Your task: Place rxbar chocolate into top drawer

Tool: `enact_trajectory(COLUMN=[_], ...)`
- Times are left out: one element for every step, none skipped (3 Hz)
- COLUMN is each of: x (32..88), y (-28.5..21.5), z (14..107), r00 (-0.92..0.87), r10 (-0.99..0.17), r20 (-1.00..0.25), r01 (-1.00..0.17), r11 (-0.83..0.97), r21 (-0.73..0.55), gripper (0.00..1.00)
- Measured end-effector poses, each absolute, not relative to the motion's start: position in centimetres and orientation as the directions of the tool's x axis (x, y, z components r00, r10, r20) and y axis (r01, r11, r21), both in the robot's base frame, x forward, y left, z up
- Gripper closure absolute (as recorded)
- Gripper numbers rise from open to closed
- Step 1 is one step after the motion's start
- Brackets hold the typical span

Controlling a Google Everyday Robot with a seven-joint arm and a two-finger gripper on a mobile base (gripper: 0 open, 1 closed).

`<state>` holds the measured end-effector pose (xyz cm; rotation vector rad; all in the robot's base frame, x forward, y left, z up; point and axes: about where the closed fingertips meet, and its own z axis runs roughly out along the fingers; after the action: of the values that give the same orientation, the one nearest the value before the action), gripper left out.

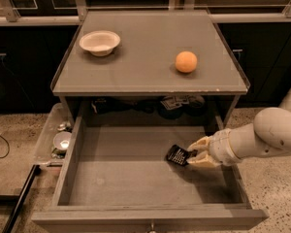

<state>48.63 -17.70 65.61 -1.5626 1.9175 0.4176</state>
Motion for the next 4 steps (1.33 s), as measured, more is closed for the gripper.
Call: enact_trajectory(x=[49.4,49.9,50.0,50.0], y=[-16.0,-14.7,-14.0,-14.0], z=[64.5,63.9,63.4,63.4], r00=[-0.064,-0.037,-0.029,-0.029], r10=[-0.758,-0.752,-0.747,-0.747], r20=[-0.649,-0.658,-0.665,-0.665], r01=[-0.962,-0.964,-0.967,-0.967], r11=[0.22,0.201,0.19,0.19], r21=[-0.163,-0.175,-0.171,-0.171], gripper=[1.0,1.0,1.0,0.81])
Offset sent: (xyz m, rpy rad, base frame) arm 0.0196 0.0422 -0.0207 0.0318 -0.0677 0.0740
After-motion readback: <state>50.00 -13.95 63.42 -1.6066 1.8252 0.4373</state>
